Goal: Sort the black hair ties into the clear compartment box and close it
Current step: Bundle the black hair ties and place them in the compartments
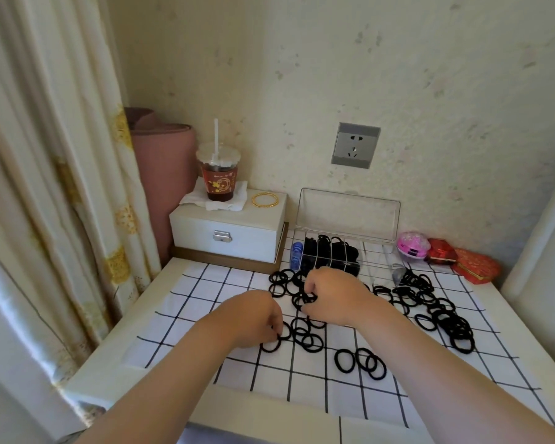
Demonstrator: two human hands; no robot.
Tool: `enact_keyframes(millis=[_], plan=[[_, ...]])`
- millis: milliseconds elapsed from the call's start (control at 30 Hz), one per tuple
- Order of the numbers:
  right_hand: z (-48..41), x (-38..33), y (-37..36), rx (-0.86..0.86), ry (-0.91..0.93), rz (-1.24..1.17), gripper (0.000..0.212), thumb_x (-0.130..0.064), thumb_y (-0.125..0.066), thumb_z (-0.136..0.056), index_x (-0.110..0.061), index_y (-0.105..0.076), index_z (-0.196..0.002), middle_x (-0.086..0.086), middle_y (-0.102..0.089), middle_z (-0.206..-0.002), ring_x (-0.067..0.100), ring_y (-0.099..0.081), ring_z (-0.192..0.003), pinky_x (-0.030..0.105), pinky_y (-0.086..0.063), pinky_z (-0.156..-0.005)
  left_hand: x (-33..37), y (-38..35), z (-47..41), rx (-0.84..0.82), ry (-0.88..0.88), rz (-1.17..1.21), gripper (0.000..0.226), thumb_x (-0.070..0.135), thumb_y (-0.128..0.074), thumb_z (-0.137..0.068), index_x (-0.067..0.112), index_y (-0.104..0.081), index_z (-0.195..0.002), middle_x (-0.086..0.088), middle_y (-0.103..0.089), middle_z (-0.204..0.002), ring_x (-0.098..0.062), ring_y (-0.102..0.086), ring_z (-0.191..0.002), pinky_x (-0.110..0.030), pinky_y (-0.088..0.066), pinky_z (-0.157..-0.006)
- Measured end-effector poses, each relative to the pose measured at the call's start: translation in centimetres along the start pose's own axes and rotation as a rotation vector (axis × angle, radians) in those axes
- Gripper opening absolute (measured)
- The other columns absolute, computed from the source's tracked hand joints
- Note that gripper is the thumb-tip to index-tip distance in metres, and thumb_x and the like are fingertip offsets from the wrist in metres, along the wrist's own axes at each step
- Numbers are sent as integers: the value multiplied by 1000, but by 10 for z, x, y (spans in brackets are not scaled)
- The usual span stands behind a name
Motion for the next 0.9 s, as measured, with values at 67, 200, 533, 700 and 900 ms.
enact_keyframes(millis=[67, 200, 533, 700, 900], plan=[[-1, 1, 0, -21, 11, 35, 34, -45, -73, -81, -22, -73, -106, -3, -60, -106, 17, -60, -94, 33, -52, -78, 1, 1, -4, -8, -32, -83, 15, 26, -65, -91, 24, -74, -103, 6, -54, -111, -15, -57, -99, -28, -50, -84], [-8, -2, -5, -77, 77, -36, 27, -36, -73, -87, -24, -75, -111, -7, -65, -106, 14, -62, -97, 32, -52, -81, -3, 6, -15, 12, -35, -93, 24, 22, -51, -100, 13, -68, -114, -4, -50, -120, -21, -55, -104, -33, -50, -89], [-19, -1, 4, -47, 79, -219, 29, -26, -61, -87, 2, -63, -77, 8, -55, -72, 16, -50, -62, 39, -49, -63, -27, 12, -41, 272, 69, 282, 21, 16, -57, -97, 26, -61, -114, 10, -61, -100, -7, -58, -92, -21, -49, -84], [-23, 14, 19, -51, -82, -438, 13, -21, -63, -88, -18, -67, -76, -5, -66, -70, 5, -61, -57, 21, -47, -57, -21, 9, -56, 279, 114, 266, 33, 2, -55, -95, 29, -74, -102, 4, -65, -120, -11, -61, -95, -16, -48, -77], [-24, 31, 14, -282, -131, -363, 13, -17, -63, -94, -9, -73, -92, 1, -70, -79, 5, -65, -55, 19, -53, -63, -15, 12, -69, 277, 145, 136, 39, 4, -56, -96, 20, -63, -131, -2, -59, -135, -21, -59, -119, -28, -47, -101]])
Point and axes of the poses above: each hand's wrist, its own z-axis away from the middle knuckle, its own y-axis out of the back of the hand, x = y × z, the point moved 1 cm from there along -z, towards the middle knuckle
